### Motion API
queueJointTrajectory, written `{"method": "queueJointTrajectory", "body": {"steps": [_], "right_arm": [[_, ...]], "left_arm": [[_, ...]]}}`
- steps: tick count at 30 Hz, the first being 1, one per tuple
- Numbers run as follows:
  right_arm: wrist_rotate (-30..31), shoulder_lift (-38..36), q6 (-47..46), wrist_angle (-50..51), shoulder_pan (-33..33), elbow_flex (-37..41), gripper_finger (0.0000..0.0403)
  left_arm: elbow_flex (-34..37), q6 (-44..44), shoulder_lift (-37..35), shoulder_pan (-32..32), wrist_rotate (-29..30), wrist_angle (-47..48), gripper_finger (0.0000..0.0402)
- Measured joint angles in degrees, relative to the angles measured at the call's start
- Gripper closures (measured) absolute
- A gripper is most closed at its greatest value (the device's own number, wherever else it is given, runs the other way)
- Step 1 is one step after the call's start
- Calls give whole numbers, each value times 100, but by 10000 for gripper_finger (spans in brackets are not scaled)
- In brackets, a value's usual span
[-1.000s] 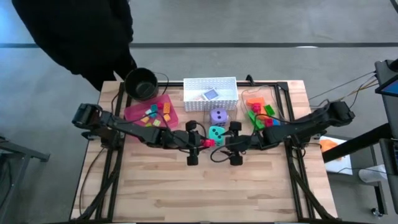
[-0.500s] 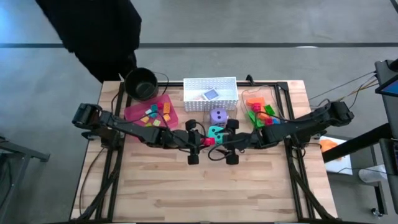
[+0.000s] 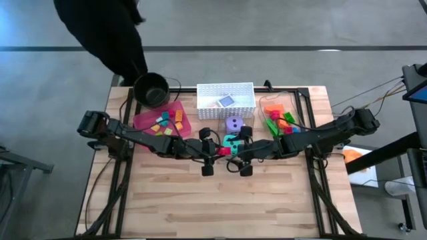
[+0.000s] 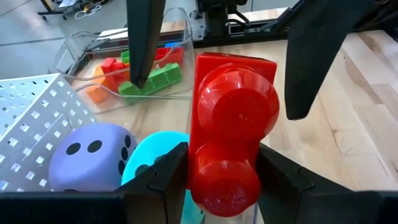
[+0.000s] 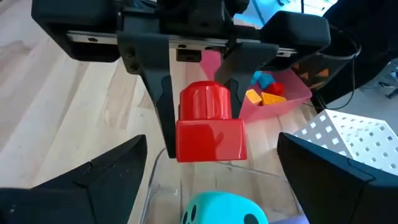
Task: Pick & Place Toys
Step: Put the large red game piece into the top transparent bin
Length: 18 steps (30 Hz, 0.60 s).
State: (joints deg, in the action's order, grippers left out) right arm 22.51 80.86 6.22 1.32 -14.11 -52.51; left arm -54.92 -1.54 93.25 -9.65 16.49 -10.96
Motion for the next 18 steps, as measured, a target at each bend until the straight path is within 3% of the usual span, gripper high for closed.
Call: {"method": "queueJointTrajectory", "body": {"steps": [18], "right_arm": [[-10, 0, -284, -90, 114, 0, 45]], "left_arm": [[-2, -2, -4, 0, 2, -129, 246]]}}
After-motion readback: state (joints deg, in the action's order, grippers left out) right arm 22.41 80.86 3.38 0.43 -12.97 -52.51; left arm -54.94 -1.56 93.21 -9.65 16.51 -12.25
